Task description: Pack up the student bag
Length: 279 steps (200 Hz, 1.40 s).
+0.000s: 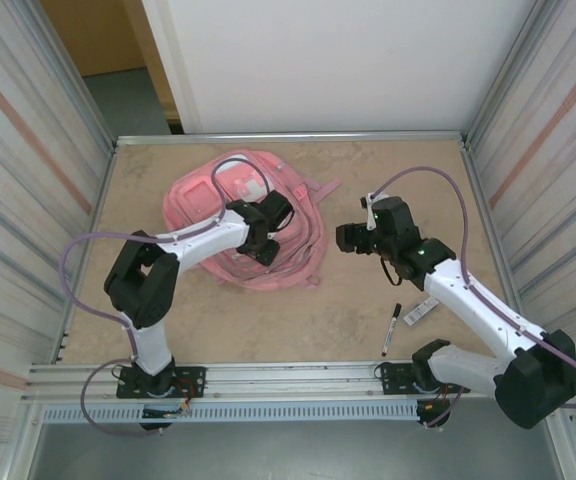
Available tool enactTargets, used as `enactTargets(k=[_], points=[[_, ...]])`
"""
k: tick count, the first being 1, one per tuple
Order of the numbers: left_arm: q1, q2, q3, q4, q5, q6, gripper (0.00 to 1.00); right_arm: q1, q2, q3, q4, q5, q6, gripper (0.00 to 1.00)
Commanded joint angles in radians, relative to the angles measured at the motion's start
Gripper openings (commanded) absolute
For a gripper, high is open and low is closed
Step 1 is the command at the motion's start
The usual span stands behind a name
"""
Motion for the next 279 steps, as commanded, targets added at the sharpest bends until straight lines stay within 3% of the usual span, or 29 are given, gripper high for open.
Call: enactTargets(k=[1,21,35,50,59,83,122,165,193,228,245,263,279], points=[[0.007,0.001,0.041,-0.054,-0.024,0.024,0.25,-0.007,-0.039,-0.005,-0.013,0.008,0.013,0.81],[-0.02,0.003,0.078,-0.078,-0.04,0.058,0.0,-0.008,-0.044,-0.025,0.015,-0.002,0.012,0.81],[-0.055,-0.031,0.107,-0.096,-0.066,0.084,0.0,-0.007,-0.027,-0.011,0.018,-0.109,-0.008,0.79],[-0.077,-0.086,0.141,-0.108,-0.083,0.117,0.0,0.007,-0.007,-0.006,0.045,-0.298,-0.098,0.73],[-0.081,-0.121,0.164,-0.117,-0.091,0.135,0.0,0.045,-0.001,-0.025,0.095,-0.351,-0.177,0.72],[-0.073,-0.215,0.183,-0.123,-0.081,0.167,0.0,0.155,0.074,-0.023,0.179,-0.295,-0.311,0.73],[-0.034,-0.282,0.172,-0.125,-0.008,0.201,0.0,0.168,0.275,0.131,0.073,-0.438,-0.351,0.75],[-0.025,-0.3,0.183,-0.148,0.049,0.178,0.0,0.271,0.263,0.07,0.16,-0.5,-0.413,0.74],[-0.024,-0.311,0.163,-0.139,0.09,0.15,0.0,0.282,0.241,0.04,0.199,-0.518,-0.319,0.67],[-0.024,-0.319,0.143,-0.131,0.127,0.112,0.0,0.297,0.296,0.047,0.24,-0.45,-0.201,0.51],[-0.023,-0.324,0.134,-0.124,0.143,0.11,0.0,0.321,0.326,0.049,0.282,-0.395,-0.159,0.5],[-0.023,-0.331,0.125,-0.121,0.147,0.101,0.0,0.329,0.373,0.086,0.286,-0.458,-0.161,0.48],[-0.023,-0.335,0.119,-0.115,0.16,0.098,0.0,0.346,0.398,0.105,0.289,-0.43,-0.158,0.45]])
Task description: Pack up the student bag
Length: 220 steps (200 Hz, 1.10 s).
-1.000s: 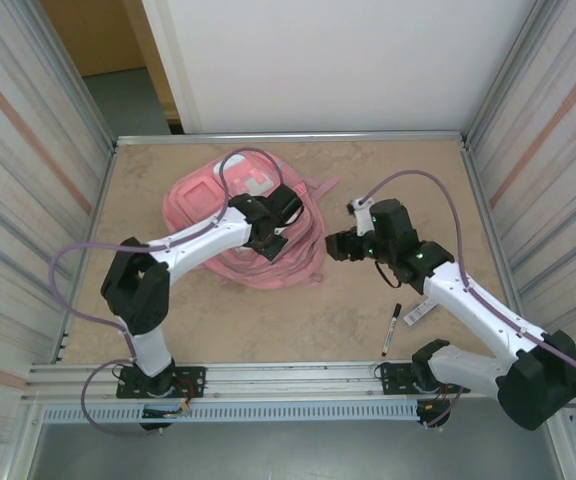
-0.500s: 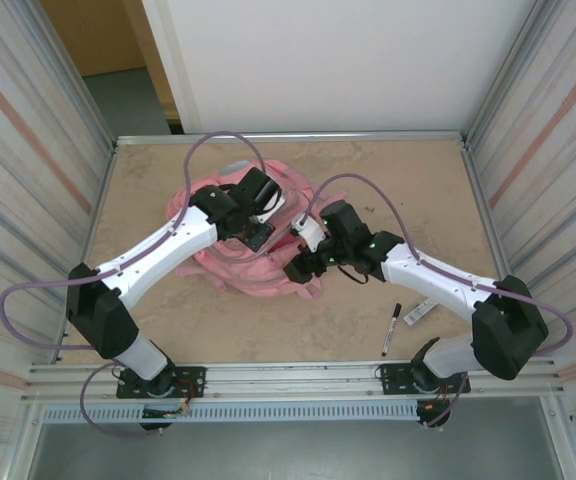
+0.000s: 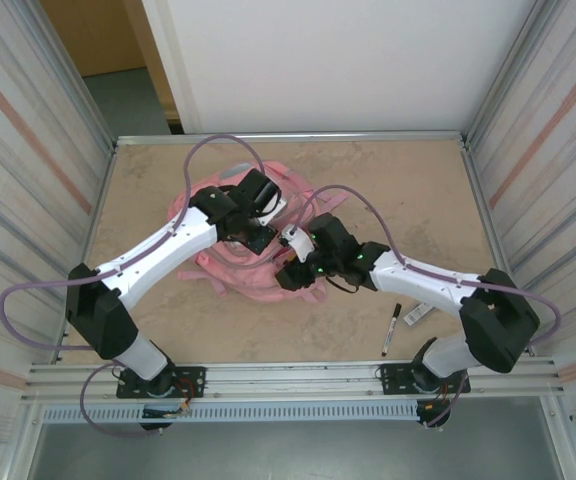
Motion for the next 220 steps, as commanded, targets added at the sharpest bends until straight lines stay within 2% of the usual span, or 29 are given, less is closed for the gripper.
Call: enactTargets(k=[1,14,38,62,106,124,132,137,141,157,179,192,206,220], points=[[0.005,-0.079,0.0,0.052,0.046,-0.028,0.0,0.023,0.04,0.051,0.04,0.018,0.042,0.45],[0.006,-0.081,-0.013,0.064,0.05,-0.032,0.0,0.029,0.051,0.048,0.062,0.046,0.051,0.39],[0.008,-0.091,-0.037,0.078,0.053,-0.057,0.0,0.031,0.054,0.055,0.069,0.112,0.093,0.14],[0.015,-0.107,-0.083,0.113,0.049,-0.059,0.0,0.031,0.02,0.005,0.109,0.169,0.112,0.0],[0.048,-0.104,-0.163,0.147,0.042,-0.054,0.0,0.03,-0.075,-0.048,0.051,0.205,0.062,0.0],[0.049,-0.085,-0.181,0.173,0.076,-0.041,0.0,0.023,-0.086,-0.05,0.012,0.223,0.041,0.0],[0.049,-0.079,-0.19,0.194,0.109,-0.038,0.19,0.023,-0.086,-0.053,0.012,0.216,0.032,0.0],[0.049,-0.077,-0.197,0.213,0.129,-0.033,0.41,0.023,-0.089,-0.059,0.022,0.207,0.025,0.0],[0.049,-0.078,-0.202,0.224,0.154,-0.03,0.52,0.024,-0.089,-0.067,0.034,0.202,0.021,0.0],[0.049,-0.114,-0.241,0.28,0.238,-0.022,0.69,0.024,-0.09,-0.078,0.055,0.217,0.032,0.0],[0.049,-0.24,-0.361,0.409,0.403,0.035,0.81,0.019,-0.097,-0.068,0.025,0.267,0.049,0.0],[0.048,-0.322,-0.447,0.479,0.466,0.098,0.81,0.007,-0.106,-0.093,0.056,0.242,0.05,0.0],[0.039,-0.393,-0.537,0.573,0.462,0.139,0.76,-0.007,-0.121,-0.107,0.074,0.184,0.054,0.0],[0.039,-0.449,-0.606,0.651,0.564,0.221,0.76,-0.013,-0.143,-0.118,0.087,0.153,0.058,0.0]])
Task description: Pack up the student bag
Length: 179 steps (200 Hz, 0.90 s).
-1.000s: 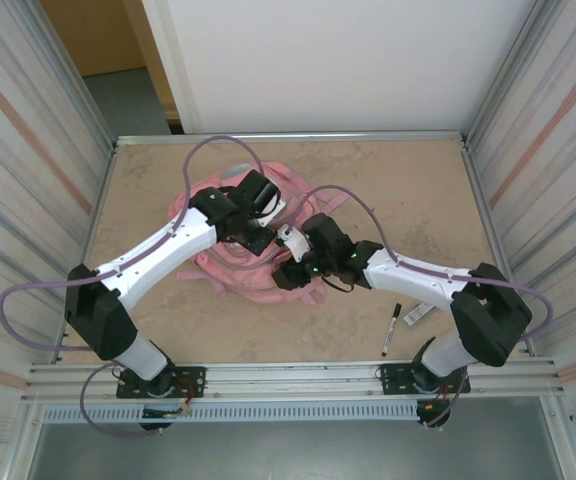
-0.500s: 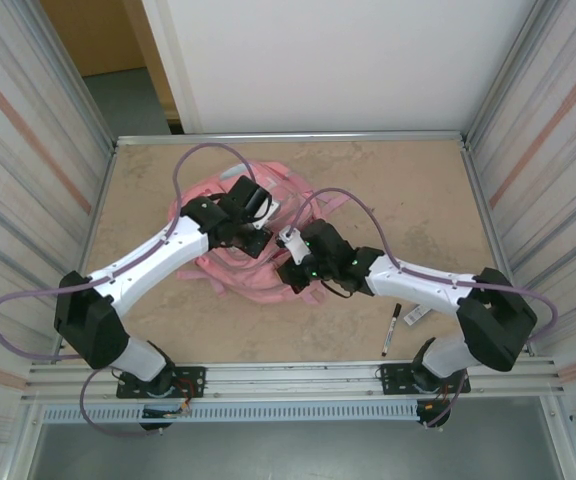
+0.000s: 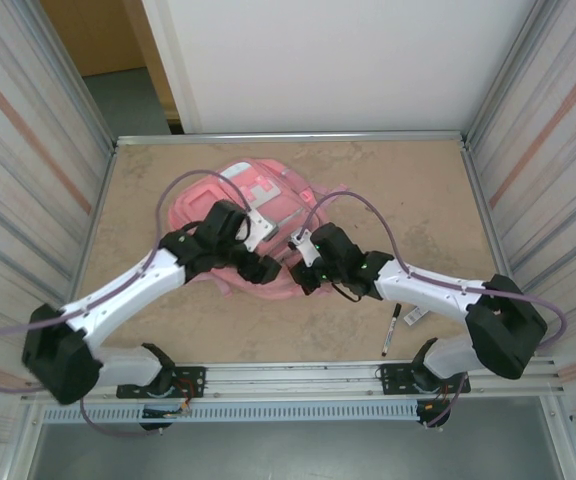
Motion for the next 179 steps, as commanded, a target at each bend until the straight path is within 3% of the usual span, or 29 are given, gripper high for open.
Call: enactTargets(k=[1,14,44,55,83,104,138,165,170,179], points=[[-0.007,-0.097,-0.1,0.204,0.186,0.16,0.76,-0.018,-0.063,-0.017,0.066,-0.047,0.011,0.0],[-0.024,-0.136,-0.184,0.287,0.208,0.281,0.75,-0.022,-0.081,-0.042,0.1,-0.077,0.001,0.0],[-0.126,-0.131,-0.277,0.393,-0.034,0.513,0.62,-0.026,-0.102,-0.05,0.101,-0.102,-0.013,0.0],[-0.135,-0.093,-0.258,0.377,-0.071,0.564,0.51,-0.026,-0.103,-0.062,0.119,-0.115,-0.02,0.0],[-0.135,0.016,-0.182,0.341,-0.221,0.583,0.27,-0.027,-0.089,-0.036,0.084,-0.137,-0.028,0.0],[-0.134,0.065,-0.161,0.362,-0.288,0.585,0.23,-0.026,-0.09,-0.052,0.105,-0.141,-0.026,0.0],[-0.137,0.063,-0.194,0.416,-0.331,0.591,0.07,-0.026,-0.113,-0.065,0.089,-0.138,-0.016,0.0],[-0.137,0.039,-0.235,0.467,-0.384,0.592,0.03,-0.034,-0.119,-0.069,0.065,-0.112,-0.023,0.0],[-0.137,0.03,-0.235,0.466,-0.376,0.591,0.08,-0.036,-0.123,-0.066,0.053,-0.106,-0.019,0.0],[-0.136,0.008,-0.245,0.47,-0.349,0.595,0.27,-0.039,-0.128,-0.07,0.052,-0.104,-0.015,0.0]])
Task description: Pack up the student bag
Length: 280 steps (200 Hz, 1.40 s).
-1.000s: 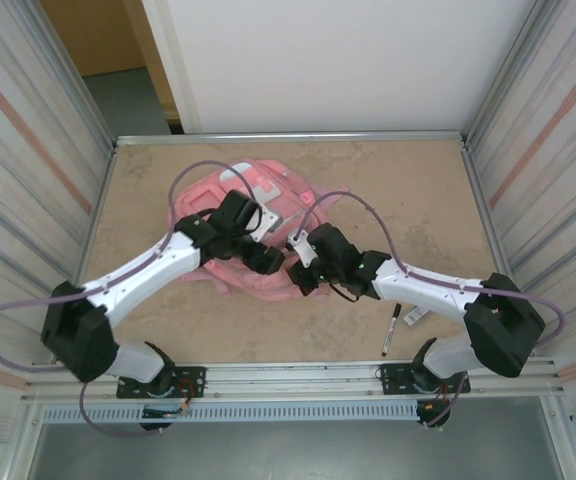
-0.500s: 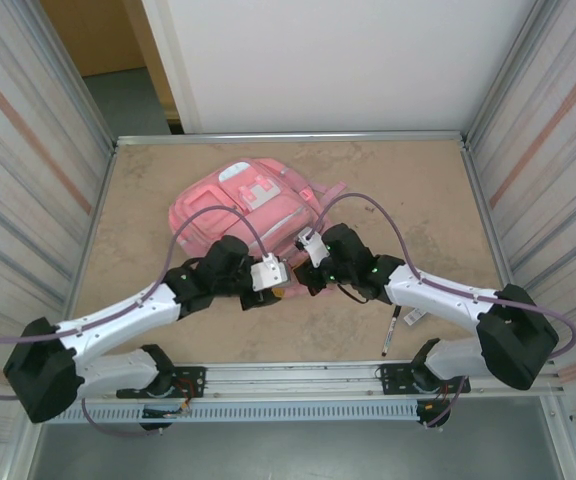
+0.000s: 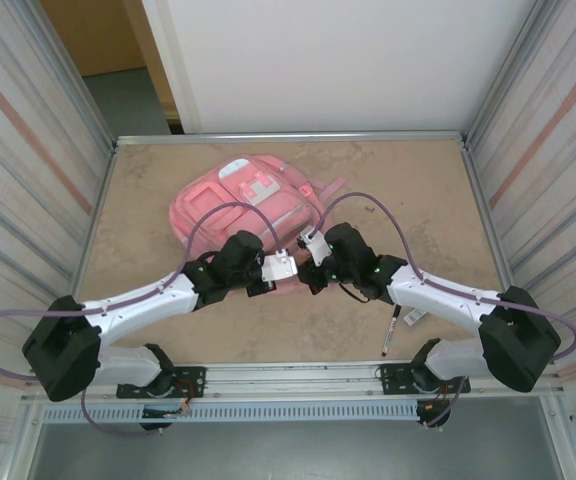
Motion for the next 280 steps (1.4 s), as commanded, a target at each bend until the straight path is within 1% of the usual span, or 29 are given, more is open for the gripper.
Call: enactTargets(k=[1,5,11,27,50,72,85,103,110,119,135,147,160,177,197,223,236,246,266,280], points=[[0.013,-0.052,-0.027,0.08,-0.071,0.025,0.29,-0.003,-0.044,-0.002,-0.014,-0.024,-0.01,0.0],[0.013,-0.063,-0.036,0.087,-0.053,0.03,0.35,-0.003,-0.047,-0.007,-0.009,-0.026,-0.011,0.0],[0.013,-0.077,-0.05,0.094,-0.028,0.043,0.41,-0.006,-0.049,-0.013,0.0,-0.029,-0.012,0.0],[0.013,-0.114,-0.086,0.131,-0.004,0.031,0.5,-0.005,-0.05,-0.007,-0.007,-0.039,-0.013,0.0],[0.015,-0.173,-0.111,0.14,0.043,0.036,0.53,-0.003,-0.067,-0.003,-0.011,-0.055,-0.007,0.0],[0.015,-0.178,-0.143,0.197,-0.002,0.052,0.59,-0.006,-0.065,-0.007,-0.01,-0.058,-0.014,0.0],[0.015,-0.157,-0.14,0.205,-0.014,0.058,0.6,-0.007,-0.066,-0.002,-0.025,-0.06,-0.009,0.0],[0.016,-0.105,-0.143,0.239,-0.036,0.075,0.6,-0.007,-0.068,-0.019,0.004,-0.075,-0.007,0.0],[0.015,-0.079,-0.14,0.255,-0.062,0.065,0.59,-0.006,-0.063,-0.019,0.006,-0.077,-0.006,0.0],[0.015,-0.049,-0.128,0.26,-0.097,0.043,0.54,-0.007,-0.059,-0.011,-0.008,-0.074,-0.003,0.0],[0.017,-0.004,-0.098,0.236,-0.112,0.029,0.48,-0.004,-0.063,-0.012,-0.003,-0.082,0.006,0.0],[0.016,0.025,-0.089,0.244,-0.126,0.031,0.4,-0.002,-0.063,-0.026,0.015,-0.085,0.007,0.0],[0.016,0.046,-0.083,0.248,-0.143,0.024,0.23,-0.003,-0.057,-0.025,0.007,-0.079,0.004,0.0],[0.016,0.039,-0.066,0.209,-0.146,0.012,0.0,-0.002,-0.054,-0.015,-0.017,-0.061,0.005,0.0],[0.016,-0.008,-0.069,0.186,-0.12,0.014,0.0,-0.011,-0.043,-0.027,-0.013,-0.049,-0.006,0.0],[0.017,-0.101,-0.093,0.165,0.001,0.036,0.0,-0.045,-0.018,0.035,-0.095,-0.106,0.052,0.0],[0.016,-0.14,-0.109,0.164,0.05,0.059,0.0,-0.044,-0.017,0.045,-0.101,-0.118,0.061,0.14],[0.016,-0.158,-0.121,0.171,0.056,0.062,0.0,-0.045,-0.013,0.05,-0.1,-0.13,0.063,0.21],[0.016,-0.171,-0.108,0.143,0.065,0.048,0.0,-0.044,-0.001,0.07,-0.103,-0.174,0.083,0.33],[0.016,-0.167,-0.096,0.118,0.088,0.051,0.0,-0.041,0.006,0.068,-0.077,-0.215,0.097,0.36]])
